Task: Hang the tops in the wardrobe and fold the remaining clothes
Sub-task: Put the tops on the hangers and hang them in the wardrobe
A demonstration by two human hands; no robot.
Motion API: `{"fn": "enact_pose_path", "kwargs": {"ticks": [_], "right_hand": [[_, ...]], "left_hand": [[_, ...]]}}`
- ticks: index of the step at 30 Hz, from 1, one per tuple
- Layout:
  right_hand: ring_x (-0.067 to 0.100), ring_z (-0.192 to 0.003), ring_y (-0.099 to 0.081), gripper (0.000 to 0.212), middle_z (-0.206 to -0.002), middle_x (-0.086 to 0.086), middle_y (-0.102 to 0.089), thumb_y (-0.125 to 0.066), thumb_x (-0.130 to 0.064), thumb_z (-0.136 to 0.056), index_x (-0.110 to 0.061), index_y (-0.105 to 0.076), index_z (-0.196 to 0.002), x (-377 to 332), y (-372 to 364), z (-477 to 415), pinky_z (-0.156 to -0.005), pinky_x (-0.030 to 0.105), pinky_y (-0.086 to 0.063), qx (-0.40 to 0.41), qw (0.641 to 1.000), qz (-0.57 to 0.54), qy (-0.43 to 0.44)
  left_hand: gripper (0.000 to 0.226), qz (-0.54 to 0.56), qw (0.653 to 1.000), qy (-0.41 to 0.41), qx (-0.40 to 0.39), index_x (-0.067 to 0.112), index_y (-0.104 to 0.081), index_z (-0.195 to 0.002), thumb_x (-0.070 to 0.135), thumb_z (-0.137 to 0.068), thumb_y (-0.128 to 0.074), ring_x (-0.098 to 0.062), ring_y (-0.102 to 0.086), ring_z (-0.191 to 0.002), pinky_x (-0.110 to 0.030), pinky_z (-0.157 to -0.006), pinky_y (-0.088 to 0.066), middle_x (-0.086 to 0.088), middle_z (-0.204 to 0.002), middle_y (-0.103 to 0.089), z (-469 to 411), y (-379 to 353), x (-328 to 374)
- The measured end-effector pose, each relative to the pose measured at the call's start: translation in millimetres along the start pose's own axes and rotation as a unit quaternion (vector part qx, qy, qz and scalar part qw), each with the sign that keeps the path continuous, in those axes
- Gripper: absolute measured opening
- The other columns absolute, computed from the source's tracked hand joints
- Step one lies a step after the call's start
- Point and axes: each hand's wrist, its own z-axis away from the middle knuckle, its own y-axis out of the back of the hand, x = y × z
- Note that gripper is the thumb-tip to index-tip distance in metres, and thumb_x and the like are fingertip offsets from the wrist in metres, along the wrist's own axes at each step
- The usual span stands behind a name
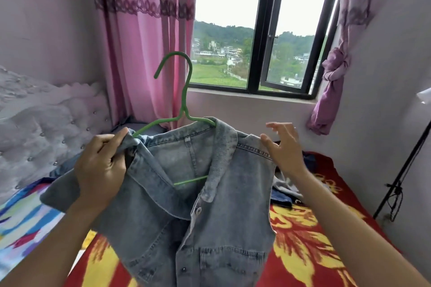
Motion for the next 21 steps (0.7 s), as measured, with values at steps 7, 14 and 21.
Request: {"fn": "enact_pose_path", "kwargs": {"ticks": [7,14,21], "right_hand": [[0.004,-0.047,-0.035,0.046,-0.047,-0.011,-0.036,-0.06,-0.025,-0.091,-0.019,-0.036,-0.052,35,8,-20,-0.052,0.019,-0.028,-0.284,0.959,0.017,-0.009],[-0.001,-0.05,-0.048,0.029,-0.048,-0.009,-0.047,-0.058,-0.009,-0.09,-0.003,-0.061,-0.062,51,26,-24,-0.052,0.011,-0.032,-0.15,0.987,-0.053,0.028],[0.011,-0.111,-0.046,0.046,-0.118,-0.003,-0.046,-0.059,-0.024,-0.09,-0.016,-0.049,-0.133,23,37,-34,-0.098,0.027,-0.037,-0.238,0.97,-0.002,0.042]], "left_hand": [[0.045,0.04,0.993,0.058,-0.096,-0.001,-0.068,-0.108,-0.007,-0.067,-0.053,-0.016,-0.051,-0.08,-0.024,-0.074,-0.039,-0.009,-0.087,-0.063,-14,-4,2],[0.044,0.1,0.957,0.221,-0.158,0.002,-0.064,-0.116,-0.015,-0.075,-0.066,0.035,-0.043,-0.078,0.007,-0.079,-0.031,0.011,-0.09,-0.069,-29,3,-42],[0.04,0.107,0.971,0.15,-0.15,0.0,-0.066,-0.111,-0.011,-0.072,-0.062,0.034,-0.041,-0.088,0.007,-0.083,-0.027,0.021,-0.098,-0.068,-13,2,-23]]}}
